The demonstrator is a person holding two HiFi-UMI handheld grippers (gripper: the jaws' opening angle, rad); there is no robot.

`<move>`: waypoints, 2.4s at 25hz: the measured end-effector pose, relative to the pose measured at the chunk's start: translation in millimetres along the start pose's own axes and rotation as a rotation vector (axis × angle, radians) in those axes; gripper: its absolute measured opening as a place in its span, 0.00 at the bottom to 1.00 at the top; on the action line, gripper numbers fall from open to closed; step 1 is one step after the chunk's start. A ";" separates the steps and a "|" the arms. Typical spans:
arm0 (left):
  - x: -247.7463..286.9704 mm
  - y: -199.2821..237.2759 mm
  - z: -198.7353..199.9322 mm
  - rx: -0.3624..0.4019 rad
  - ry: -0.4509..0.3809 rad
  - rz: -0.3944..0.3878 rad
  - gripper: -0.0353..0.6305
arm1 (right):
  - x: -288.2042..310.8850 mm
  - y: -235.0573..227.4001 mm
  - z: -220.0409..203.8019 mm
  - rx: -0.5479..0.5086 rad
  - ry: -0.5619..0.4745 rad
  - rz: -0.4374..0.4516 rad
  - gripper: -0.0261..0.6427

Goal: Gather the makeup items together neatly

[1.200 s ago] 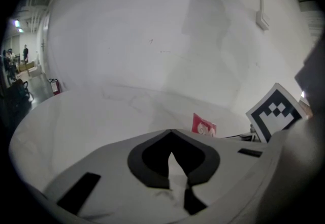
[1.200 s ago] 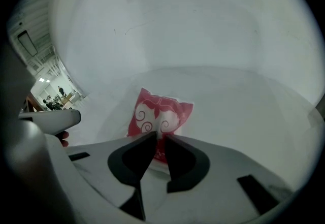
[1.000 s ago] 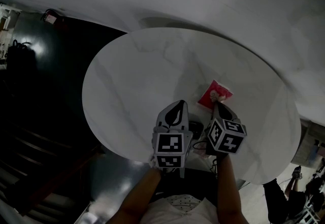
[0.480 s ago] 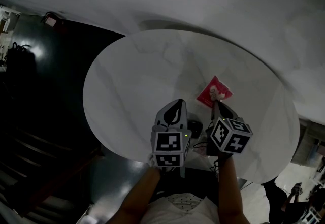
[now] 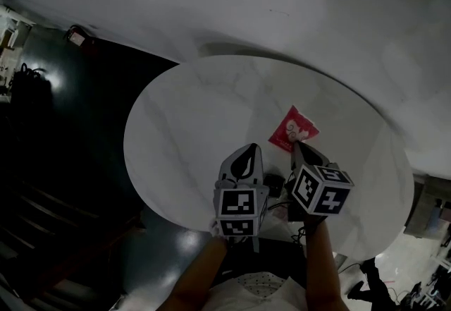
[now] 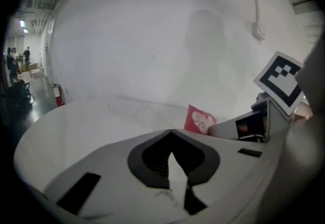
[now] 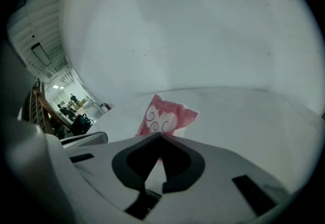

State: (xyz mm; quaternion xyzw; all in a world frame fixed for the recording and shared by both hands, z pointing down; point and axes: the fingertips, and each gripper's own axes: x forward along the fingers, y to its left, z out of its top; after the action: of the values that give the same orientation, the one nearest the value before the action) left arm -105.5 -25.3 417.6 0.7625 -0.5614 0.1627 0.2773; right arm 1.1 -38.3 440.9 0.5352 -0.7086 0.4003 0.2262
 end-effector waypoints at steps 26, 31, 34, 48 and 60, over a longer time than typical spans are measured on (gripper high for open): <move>-19.9 71.0 15.2 -0.071 -0.025 0.092 0.10 | 86.8 41.6 -9.9 -0.045 0.225 0.028 0.06; -14.5 71.1 13.0 -0.077 -0.011 0.091 0.10 | 94.8 35.7 -10.2 -0.046 0.239 0.023 0.06; -11.7 70.0 11.0 -0.078 -0.003 0.081 0.10 | 96.6 34.6 -9.8 -0.049 0.238 0.018 0.07; -8.3 74.6 10.0 -0.093 -0.004 0.087 0.10 | 97.5 33.1 -10.0 -0.038 0.224 -0.027 0.10; -6.2 74.6 9.8 -0.090 -0.007 0.080 0.10 | 97.0 32.9 -7.4 -0.039 0.207 -0.031 0.14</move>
State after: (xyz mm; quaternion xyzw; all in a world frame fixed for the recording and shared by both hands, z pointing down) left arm -178.7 -42.6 424.3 0.7269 -0.5991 0.1455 0.3026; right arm -62.2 -84.8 507.2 0.4973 -0.6807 0.4361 0.3149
